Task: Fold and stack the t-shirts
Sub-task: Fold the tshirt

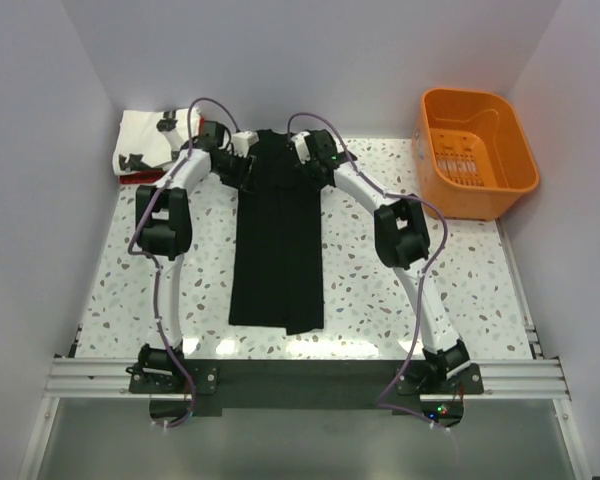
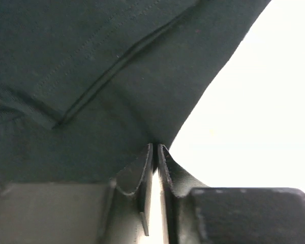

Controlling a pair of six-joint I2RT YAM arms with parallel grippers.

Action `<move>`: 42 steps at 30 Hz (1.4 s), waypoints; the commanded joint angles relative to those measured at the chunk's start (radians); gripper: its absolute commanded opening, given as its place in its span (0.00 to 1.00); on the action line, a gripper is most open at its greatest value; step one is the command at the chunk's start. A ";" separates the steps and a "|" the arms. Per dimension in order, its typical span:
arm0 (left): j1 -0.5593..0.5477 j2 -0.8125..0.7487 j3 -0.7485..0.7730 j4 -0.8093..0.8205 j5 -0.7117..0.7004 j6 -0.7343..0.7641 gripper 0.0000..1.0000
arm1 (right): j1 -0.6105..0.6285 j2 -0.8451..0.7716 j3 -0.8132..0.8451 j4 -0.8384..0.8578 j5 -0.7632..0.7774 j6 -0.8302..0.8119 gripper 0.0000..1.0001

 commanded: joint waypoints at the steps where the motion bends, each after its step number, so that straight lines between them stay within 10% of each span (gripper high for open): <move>1: 0.007 -0.025 0.047 0.003 -0.013 0.012 0.56 | -0.011 -0.018 0.051 0.038 0.030 -0.023 0.14; 7: 0.032 -0.311 -0.028 0.080 0.061 0.099 1.00 | -0.011 -0.284 -0.056 0.069 -0.094 -0.023 0.52; 16: 0.040 -0.895 -0.577 0.377 0.141 0.282 1.00 | -0.001 -0.695 -0.378 0.078 -0.381 -0.082 0.98; 23: 0.046 -1.175 -0.880 -0.042 0.313 0.886 1.00 | 0.089 -0.964 -0.686 -0.213 -0.558 -0.377 0.98; 31: 0.023 -1.438 -1.349 -0.334 0.362 1.415 0.97 | 0.455 -1.274 -1.341 0.000 -0.411 -0.465 0.81; 42: -0.045 -1.456 -1.592 -0.123 0.300 1.397 0.77 | 0.580 -1.119 -1.472 0.230 -0.374 -0.498 0.62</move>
